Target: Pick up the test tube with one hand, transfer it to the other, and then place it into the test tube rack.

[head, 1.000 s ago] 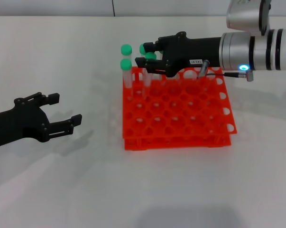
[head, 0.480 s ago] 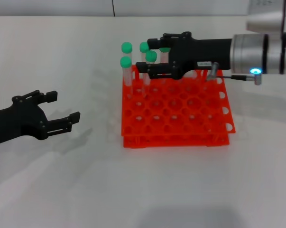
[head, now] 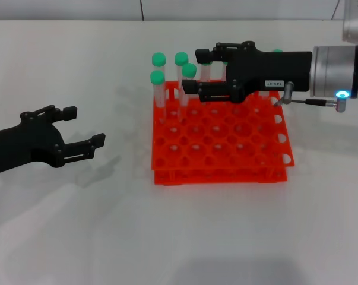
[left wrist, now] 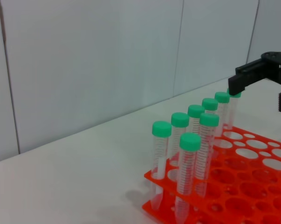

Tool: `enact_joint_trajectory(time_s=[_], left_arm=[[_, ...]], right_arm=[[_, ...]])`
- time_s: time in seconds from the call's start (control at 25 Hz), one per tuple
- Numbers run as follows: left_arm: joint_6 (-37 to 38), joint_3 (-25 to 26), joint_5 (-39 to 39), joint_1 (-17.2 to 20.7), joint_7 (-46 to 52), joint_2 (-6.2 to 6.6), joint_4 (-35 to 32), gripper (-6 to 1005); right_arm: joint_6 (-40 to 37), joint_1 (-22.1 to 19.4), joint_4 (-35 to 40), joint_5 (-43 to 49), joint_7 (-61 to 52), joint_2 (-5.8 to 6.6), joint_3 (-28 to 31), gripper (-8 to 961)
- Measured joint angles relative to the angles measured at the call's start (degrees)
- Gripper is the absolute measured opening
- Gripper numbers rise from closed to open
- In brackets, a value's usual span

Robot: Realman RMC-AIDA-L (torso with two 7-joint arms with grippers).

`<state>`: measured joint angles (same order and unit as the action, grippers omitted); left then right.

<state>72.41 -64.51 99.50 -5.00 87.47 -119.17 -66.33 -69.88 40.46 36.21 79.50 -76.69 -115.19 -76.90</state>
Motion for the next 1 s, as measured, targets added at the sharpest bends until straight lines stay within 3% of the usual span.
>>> enact_joint_trajectory(time_s=[0.12,0.28,0.6,0.8,1.0], left_arm=[[0.2,0.0,0.0,-0.2,0.0,0.0,0.0,866],[0.2,0.0,-0.2,-0.4,-0.2,-0.01,0.1,866],[4.5,2.4,0.4,-5.5,-0.1,0.6,5.2,867],[12.1,8.0,0.8,-10.9,-0.9,3.24,12.5,867],[15.4,8.9,2.5,-16.3,-1.0,6.63,20.2,868]], right_arm=[[-2.1,-0.4,0.2,0.2,0.0,0.52,0.0,728],[-5.4,-2.5,1.1,0.3,0.8,2.1,0.2,727],[-9.3,-7.8,0.6,0.7,5.6,6.59,2.1,725],[-10.6,-8.4,-2.2,5.6,7.4,7.91,5.5,729],[-12.1,-8.4,-3.7,9.9,8.0,7.96,8.6,762]])
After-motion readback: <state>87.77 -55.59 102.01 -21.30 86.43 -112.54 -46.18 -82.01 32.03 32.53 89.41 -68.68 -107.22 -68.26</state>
